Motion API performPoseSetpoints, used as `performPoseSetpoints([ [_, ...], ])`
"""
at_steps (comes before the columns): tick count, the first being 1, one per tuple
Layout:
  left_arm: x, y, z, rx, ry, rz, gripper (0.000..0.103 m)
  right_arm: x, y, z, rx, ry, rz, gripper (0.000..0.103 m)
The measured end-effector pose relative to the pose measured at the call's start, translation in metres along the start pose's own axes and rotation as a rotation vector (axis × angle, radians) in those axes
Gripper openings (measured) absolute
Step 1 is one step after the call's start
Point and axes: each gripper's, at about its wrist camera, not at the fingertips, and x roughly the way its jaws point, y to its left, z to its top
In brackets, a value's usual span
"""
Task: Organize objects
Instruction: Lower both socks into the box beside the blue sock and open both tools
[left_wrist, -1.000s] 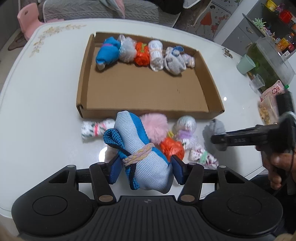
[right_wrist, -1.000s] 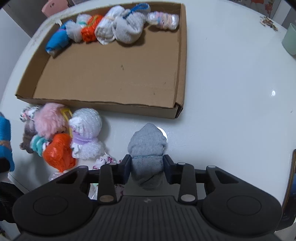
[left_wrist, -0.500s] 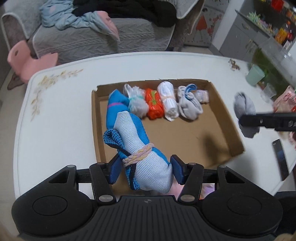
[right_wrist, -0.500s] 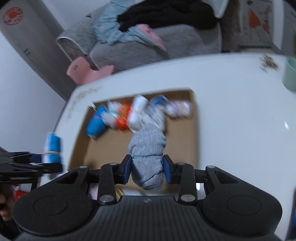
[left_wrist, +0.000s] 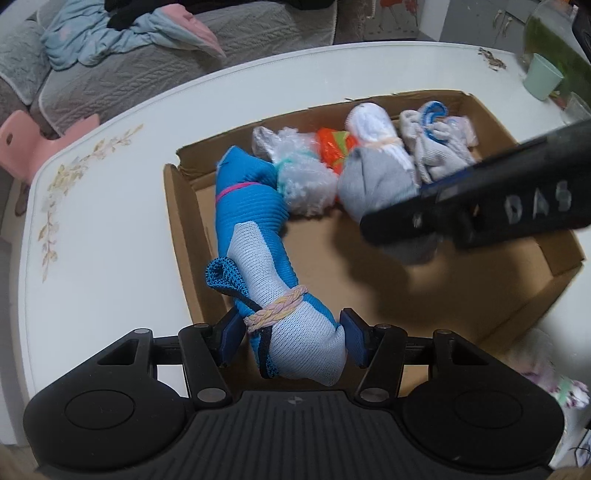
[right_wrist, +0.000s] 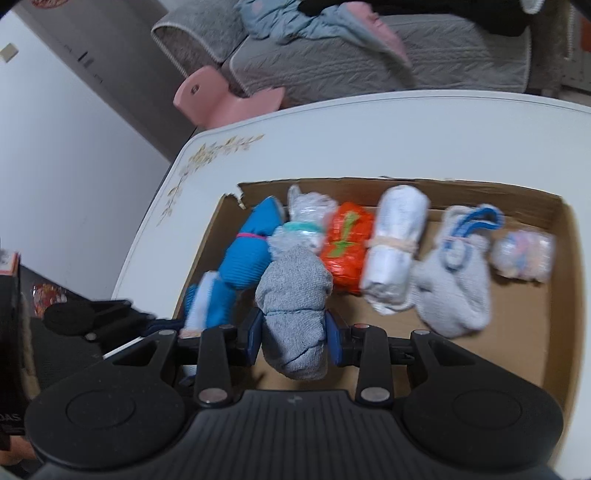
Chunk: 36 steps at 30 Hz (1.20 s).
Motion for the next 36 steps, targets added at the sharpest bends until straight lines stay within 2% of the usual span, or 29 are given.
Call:
performPoseSetpoints([
  [7,0.006,-0.006,-0.001,0.063,-0.007,0.035,0.063,0.023,0.002,-0.003,0.004,0.053,0.002,0.033],
  [16,0.01,-0.008,-0.002,0.077,-0.023,0.052,0.063,0.025,0.002,-0.011,-0.005,0.061,-0.017,0.034],
  [20,0.009,-0.009,-0.002,0.074,-0.026,0.059,0.063,0.026,0.002,-0.013,-0.011,0.062,-0.015,0.04],
  [22,0.007,-0.01,-0.002,0.07,-0.032,0.057,0.064,0.025,0.001,-0.013,-0.009,0.06,-0.004,0.047],
  [27,0.003,-0.012,-0.001,0.071,-0.045,0.054,0.064,0.02,0.002,-0.011,-0.013,0.044,-0.006,0.049],
  [33,-0.006,-0.013,0.001,0.045,-0.051,0.034,0.07,0.016,0.004,-0.007,-0.021,0.04,-0.02,0.05],
  [36,-0.009,-0.014,0.001,0.038,-0.038,0.025,0.073,0.011,0.004,-0.005,-0.022,0.03,-0.014,0.054],
])
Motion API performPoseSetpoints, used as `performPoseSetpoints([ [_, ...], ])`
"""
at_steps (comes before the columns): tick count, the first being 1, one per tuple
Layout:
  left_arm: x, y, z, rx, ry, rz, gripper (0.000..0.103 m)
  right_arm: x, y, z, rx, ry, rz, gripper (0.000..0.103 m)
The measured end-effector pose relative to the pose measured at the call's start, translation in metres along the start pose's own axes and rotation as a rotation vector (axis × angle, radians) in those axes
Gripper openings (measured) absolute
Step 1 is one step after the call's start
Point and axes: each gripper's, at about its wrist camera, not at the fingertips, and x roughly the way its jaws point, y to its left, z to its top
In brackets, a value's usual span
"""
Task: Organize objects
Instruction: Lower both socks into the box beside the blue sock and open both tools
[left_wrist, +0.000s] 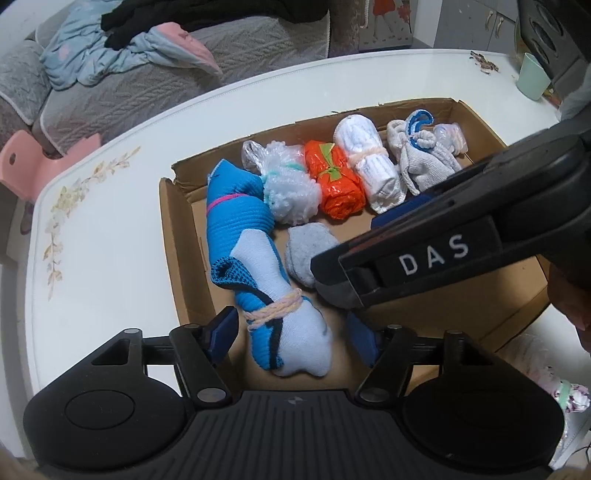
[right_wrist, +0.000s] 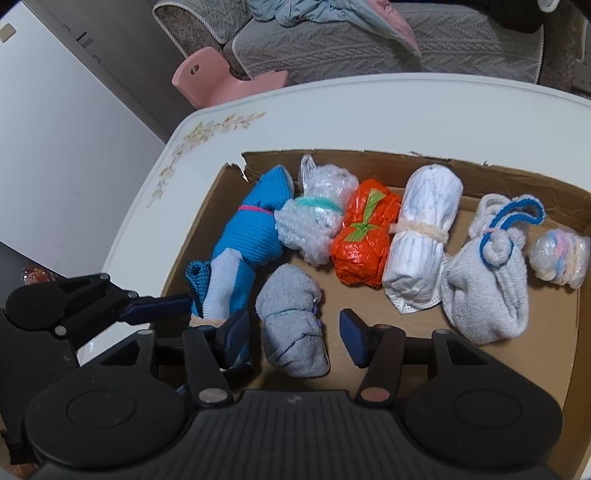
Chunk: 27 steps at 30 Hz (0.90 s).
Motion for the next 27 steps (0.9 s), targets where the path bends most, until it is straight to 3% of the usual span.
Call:
performPoseSetpoints([
  [18,-0.011,0.0,0.001,-0.038,0.01,-0.004,0.078,0.001,0.003,0.001,-0.03,0.009,-0.015,0.059],
  [27,-0.038,0.0,-0.004,-0.077,-0.016,-0.031,0.081,-0.017,0.003,-0.003,-0.04,-0.016,-0.027,0.059],
])
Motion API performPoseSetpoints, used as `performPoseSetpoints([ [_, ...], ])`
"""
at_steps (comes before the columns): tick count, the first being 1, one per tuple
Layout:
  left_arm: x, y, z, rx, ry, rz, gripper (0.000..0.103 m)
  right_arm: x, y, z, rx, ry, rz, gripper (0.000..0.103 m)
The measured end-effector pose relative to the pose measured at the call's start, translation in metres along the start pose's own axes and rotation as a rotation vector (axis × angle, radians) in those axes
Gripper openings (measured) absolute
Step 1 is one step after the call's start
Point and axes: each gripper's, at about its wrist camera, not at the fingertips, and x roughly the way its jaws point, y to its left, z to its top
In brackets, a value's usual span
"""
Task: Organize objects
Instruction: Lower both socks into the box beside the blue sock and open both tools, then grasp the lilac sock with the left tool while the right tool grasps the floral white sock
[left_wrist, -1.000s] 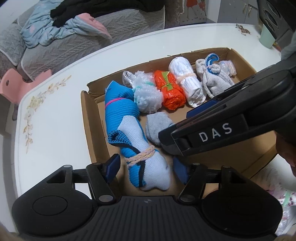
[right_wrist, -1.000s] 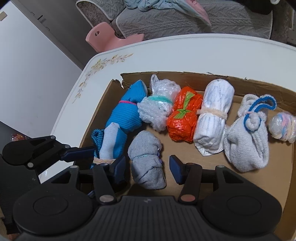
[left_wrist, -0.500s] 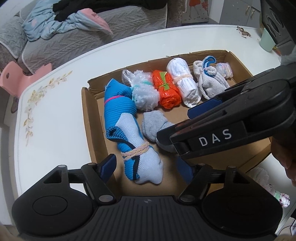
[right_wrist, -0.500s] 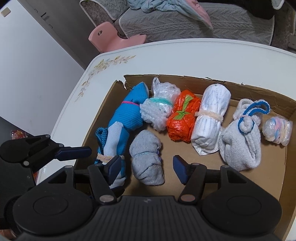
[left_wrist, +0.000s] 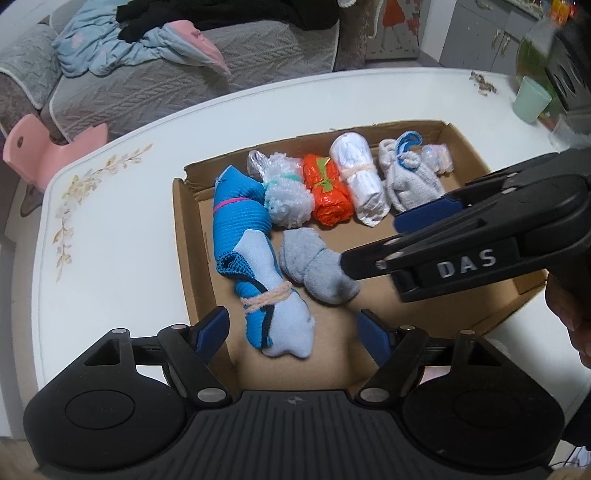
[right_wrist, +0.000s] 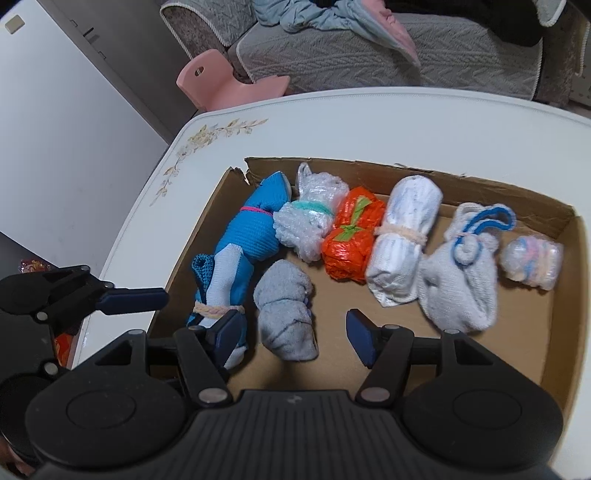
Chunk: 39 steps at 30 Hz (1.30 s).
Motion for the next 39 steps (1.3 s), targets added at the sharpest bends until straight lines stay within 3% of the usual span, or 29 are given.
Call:
performPoseSetpoints([
  [8,-0.038,-0.007,-0.041,-0.078,0.005,-0.063,0.087,-0.058,0.004,-0.037,-0.051,-0.05,-0.052,0.076],
  [10,-0.042,-0.011,-0.057,-0.087,0.018,-0.068,0.087,-0.077,0.005,-0.057,-0.075,-0.076,-0.073,0.093],
  [12,-0.043,-0.013,-0.074,-0.103,0.044,-0.067,0.088,-0.097,0.002,-0.084,-0.078,-0.114,-0.108,0.102],
  [16,-0.031,-0.014,-0.107,-0.185,0.135,-0.101,0.088,-0.114,-0.013,-0.125,-0.02,-0.088,-0.113,0.102],
  [20,-0.021,-0.019,-0.118,-0.182,0.163,-0.069,0.088,-0.111,-0.027,-0.138,0.04,-0.03,-0.062,0.102],
  [23,-0.016,-0.016,-0.119,-0.19,0.16,-0.041,0.088,-0.106,-0.033,-0.141,0.056,-0.001,-0.087,0.102],
  [25,-0.013,-0.012,-0.12,-0.209,0.167,-0.041,0.088,-0.098,-0.036,-0.148,0.058,0.059,-0.131,0.095],
  [31,-0.007,-0.006,-0.122,-0.212,0.181,-0.01,0.088,-0.064,-0.027,-0.158,-0.01,0.203,-0.209,0.092],
  [32,-0.007,-0.005,-0.123,-0.217,0.183,-0.008,0.088,-0.062,-0.026,-0.158,-0.018,0.208,-0.217,0.088],
  [34,-0.006,-0.002,-0.124,-0.221,0.184,0.011,0.088,-0.057,-0.027,-0.158,-0.012,0.223,-0.233,0.056],
  [39,-0.003,-0.002,-0.122,-0.236,0.181,0.01,0.088,-0.051,-0.034,-0.159,-0.003,0.258,-0.257,0.049],
])
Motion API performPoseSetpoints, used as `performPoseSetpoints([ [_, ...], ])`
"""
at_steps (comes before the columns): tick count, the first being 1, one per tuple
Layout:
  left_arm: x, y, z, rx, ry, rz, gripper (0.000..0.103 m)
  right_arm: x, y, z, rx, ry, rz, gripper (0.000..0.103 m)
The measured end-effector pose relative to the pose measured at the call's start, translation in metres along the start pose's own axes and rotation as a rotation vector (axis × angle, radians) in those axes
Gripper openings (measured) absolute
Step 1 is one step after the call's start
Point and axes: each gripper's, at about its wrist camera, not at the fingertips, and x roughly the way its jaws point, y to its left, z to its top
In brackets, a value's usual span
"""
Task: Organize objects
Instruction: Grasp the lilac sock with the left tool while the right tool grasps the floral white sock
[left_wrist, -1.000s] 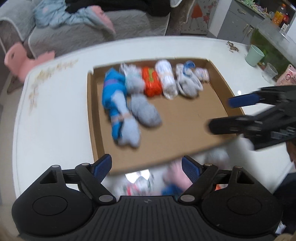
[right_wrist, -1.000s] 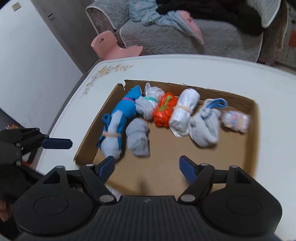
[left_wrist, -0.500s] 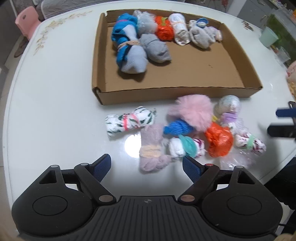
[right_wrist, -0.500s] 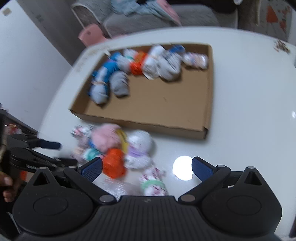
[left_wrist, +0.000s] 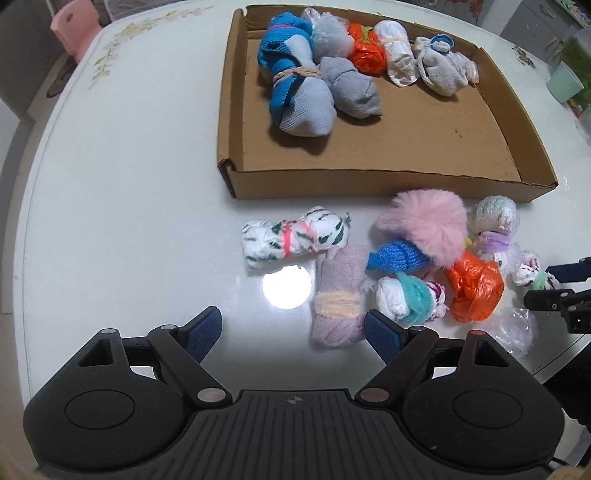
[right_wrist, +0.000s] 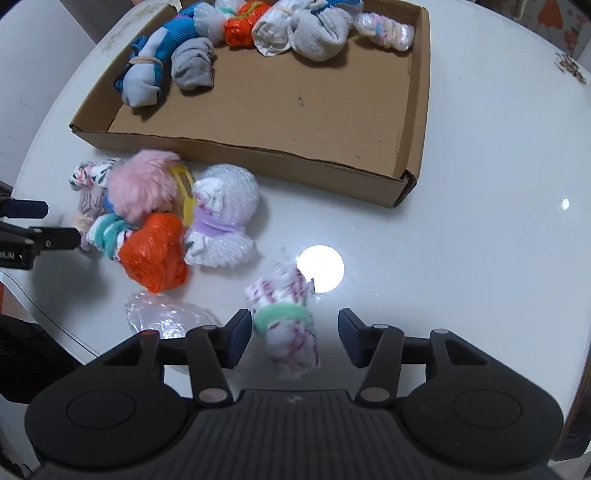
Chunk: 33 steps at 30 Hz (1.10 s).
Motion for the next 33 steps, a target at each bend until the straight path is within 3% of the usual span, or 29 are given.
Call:
performPoseSetpoints([
  [4,0.004,-0.006,0.002,0.007,-0.015,0.003,0.087,0.003,0.0,-0.003,-0.012,0.012,-0.012,0.038],
  [9,0.013,-0.004,0.006,-0.035,-0.014,-0.027,0.077,0.003,-0.001,-0.004,-0.012,0.014,0.001,0.027],
  [18,0.017,-0.004,0.007,-0.067,-0.008,-0.072,0.065,0.0,-0.005,-0.004,-0.003,0.005,0.012,0.026],
  [24,0.016,-0.012,0.006,-0.059,0.003,-0.135,0.034,0.0,-0.009,-0.006,-0.004,0.007,0.028,0.021],
  [33,0.008,-0.005,0.007,-0.073,0.016,-0.083,0.032,-0.012,-0.017,-0.013,0.009,-0.015,0.046,0.019],
])
